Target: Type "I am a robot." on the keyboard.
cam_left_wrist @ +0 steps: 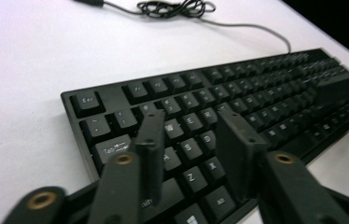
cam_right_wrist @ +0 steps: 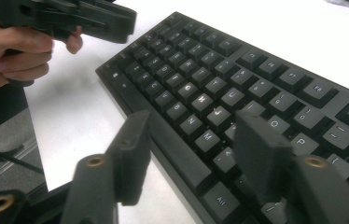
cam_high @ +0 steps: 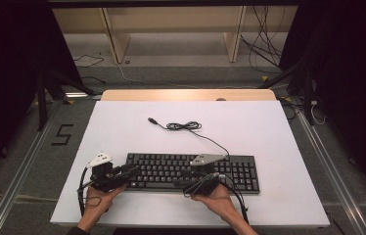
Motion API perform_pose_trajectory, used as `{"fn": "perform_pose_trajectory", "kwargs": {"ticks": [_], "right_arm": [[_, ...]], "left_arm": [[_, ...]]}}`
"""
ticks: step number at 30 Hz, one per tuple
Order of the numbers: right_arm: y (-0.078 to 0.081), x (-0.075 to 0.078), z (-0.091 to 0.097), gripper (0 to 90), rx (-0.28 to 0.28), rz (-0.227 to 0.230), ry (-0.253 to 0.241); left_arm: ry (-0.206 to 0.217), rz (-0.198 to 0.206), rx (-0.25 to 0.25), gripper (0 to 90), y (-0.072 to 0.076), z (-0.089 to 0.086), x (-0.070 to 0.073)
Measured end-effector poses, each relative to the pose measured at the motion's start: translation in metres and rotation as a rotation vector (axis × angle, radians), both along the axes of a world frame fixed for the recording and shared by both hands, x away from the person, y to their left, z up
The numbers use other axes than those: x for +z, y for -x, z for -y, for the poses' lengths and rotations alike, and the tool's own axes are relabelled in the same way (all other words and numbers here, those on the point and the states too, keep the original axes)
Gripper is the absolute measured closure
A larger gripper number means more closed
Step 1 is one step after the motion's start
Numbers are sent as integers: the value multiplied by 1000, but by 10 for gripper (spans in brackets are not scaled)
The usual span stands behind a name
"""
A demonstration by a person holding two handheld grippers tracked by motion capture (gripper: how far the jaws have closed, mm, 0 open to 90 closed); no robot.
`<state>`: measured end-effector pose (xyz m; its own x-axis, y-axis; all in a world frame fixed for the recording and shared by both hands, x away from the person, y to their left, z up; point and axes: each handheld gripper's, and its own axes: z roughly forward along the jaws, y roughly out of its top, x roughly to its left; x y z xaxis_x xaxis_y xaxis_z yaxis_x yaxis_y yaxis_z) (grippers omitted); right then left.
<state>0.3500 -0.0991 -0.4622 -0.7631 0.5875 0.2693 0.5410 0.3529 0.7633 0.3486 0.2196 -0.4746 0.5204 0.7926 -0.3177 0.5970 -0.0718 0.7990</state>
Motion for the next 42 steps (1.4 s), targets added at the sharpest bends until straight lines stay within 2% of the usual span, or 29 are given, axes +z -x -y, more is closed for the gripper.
{"fn": "perform_pose_trajectory", "kwargs": {"ticks": [6,14,25,42], "right_arm": [[3,2,1,439,4,15,-13],[5,3,3,413,-5,14,-24],[9,4,4,394,-4,36,-41],[14,6,9,376,-11,57,-53]], "left_arm": [[-45,-22,-4,777,-4,5,-2],[-80,-38,-10,884,-8,7,-4],[-108,-60,-11,889,-13,9,-8],[-115,-69,-12,889,-14,10,-10]]}}
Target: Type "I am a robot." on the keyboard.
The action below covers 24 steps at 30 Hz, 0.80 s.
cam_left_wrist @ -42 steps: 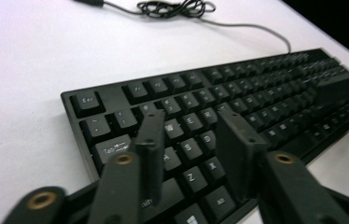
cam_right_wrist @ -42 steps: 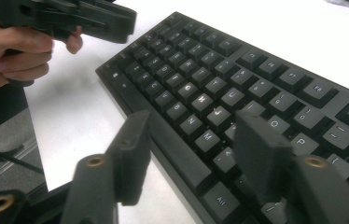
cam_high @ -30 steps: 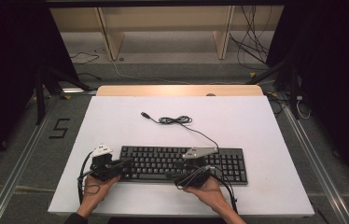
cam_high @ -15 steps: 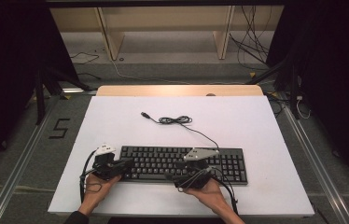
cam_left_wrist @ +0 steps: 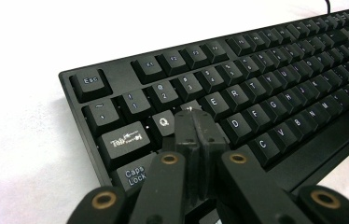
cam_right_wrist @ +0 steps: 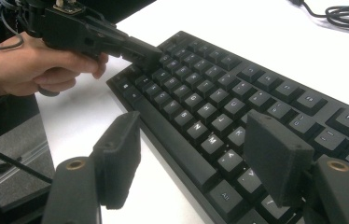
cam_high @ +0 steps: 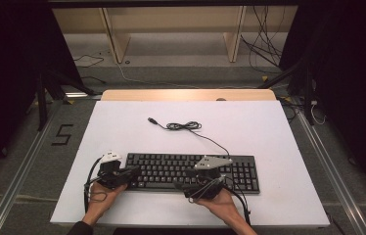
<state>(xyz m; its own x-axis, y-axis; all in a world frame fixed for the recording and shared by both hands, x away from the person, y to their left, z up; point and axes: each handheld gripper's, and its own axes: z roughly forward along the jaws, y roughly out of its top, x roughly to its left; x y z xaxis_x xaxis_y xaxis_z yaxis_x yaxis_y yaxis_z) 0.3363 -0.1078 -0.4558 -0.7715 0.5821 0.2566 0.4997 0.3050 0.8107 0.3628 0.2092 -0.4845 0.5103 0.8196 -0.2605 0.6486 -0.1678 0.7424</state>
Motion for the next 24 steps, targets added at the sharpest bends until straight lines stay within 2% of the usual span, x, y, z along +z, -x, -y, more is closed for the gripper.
{"fn": "perform_pose_trajectory", "kwargs": {"ticks": [4,17,24], "right_arm": [[0,-1,1,377,-2,1,1],[0,-1,0,379,-3,3,4],[-2,-2,0,379,-3,5,9]], "left_arm": [[-14,-8,-10,890,0,2,-2],[-5,-14,-10,888,0,2,-2],[4,14,3,838,2,1,2]]}}
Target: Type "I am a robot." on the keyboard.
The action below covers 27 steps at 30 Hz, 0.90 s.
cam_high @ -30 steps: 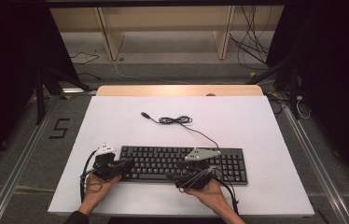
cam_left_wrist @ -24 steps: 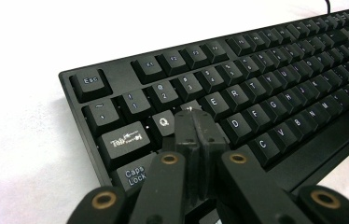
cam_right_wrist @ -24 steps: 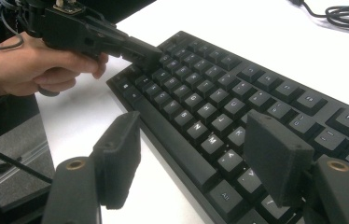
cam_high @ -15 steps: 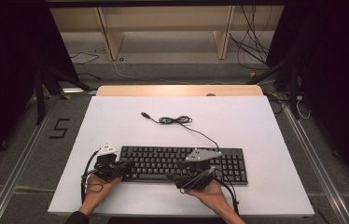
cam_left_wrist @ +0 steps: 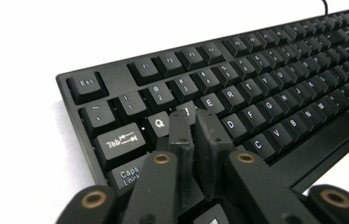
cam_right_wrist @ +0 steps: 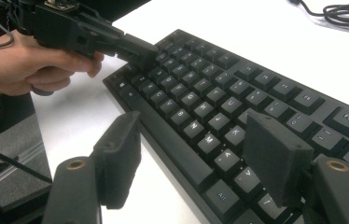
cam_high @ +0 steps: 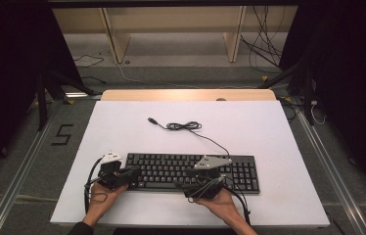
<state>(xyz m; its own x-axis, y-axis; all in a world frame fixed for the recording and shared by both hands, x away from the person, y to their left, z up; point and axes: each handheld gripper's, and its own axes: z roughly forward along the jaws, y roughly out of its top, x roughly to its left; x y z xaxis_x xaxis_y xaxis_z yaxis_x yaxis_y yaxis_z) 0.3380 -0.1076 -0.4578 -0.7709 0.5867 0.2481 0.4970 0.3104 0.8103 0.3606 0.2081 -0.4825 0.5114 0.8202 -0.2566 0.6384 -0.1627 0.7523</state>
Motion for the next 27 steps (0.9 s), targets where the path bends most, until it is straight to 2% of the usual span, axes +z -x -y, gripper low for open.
{"fn": "perform_pose_trajectory", "kwargs": {"ticks": [9,12,19,27], "right_arm": [[-4,0,1,385,-16,-1,-4],[-6,0,1,415,-22,-3,-6],[-11,-1,0,589,-54,-11,24],[-14,-2,-4,750,-47,-12,49]], "left_arm": [[46,15,-7,731,5,-1,6],[64,34,-13,685,7,-3,8],[110,63,-28,574,14,-4,12],[139,89,-35,446,19,-4,14]]}}
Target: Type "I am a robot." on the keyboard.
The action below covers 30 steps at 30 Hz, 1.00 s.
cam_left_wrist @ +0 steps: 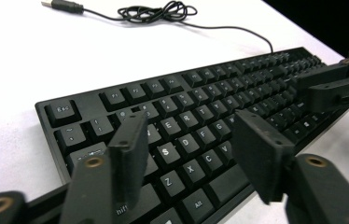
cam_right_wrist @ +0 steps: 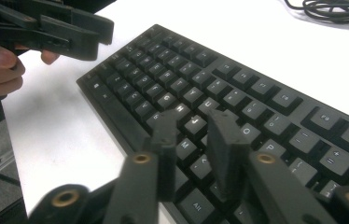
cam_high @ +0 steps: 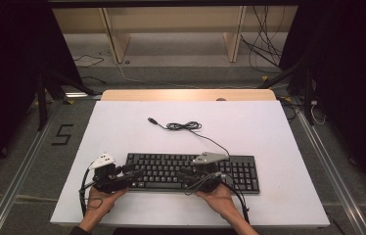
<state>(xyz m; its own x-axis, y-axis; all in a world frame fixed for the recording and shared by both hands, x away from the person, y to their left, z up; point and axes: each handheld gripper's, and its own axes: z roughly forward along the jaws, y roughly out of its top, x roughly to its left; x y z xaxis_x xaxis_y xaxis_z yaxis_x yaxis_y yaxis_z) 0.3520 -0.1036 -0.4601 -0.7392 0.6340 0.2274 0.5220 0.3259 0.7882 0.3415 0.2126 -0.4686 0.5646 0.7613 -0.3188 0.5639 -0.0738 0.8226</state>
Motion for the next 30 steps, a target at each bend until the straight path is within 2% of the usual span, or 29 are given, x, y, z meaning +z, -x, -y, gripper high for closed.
{"fn": "perform_pose_trajectory", "kwargs": {"ticks": [9,22,30], "right_arm": [[-4,-3,-9,877,18,-9,22],[-8,-9,-22,900,31,-41,52],[-10,-13,-23,900,30,-44,77]], "left_arm": [[26,26,-8,360,5,-2,4],[10,31,-30,317,13,2,7],[16,35,-44,291,17,2,8]]}}
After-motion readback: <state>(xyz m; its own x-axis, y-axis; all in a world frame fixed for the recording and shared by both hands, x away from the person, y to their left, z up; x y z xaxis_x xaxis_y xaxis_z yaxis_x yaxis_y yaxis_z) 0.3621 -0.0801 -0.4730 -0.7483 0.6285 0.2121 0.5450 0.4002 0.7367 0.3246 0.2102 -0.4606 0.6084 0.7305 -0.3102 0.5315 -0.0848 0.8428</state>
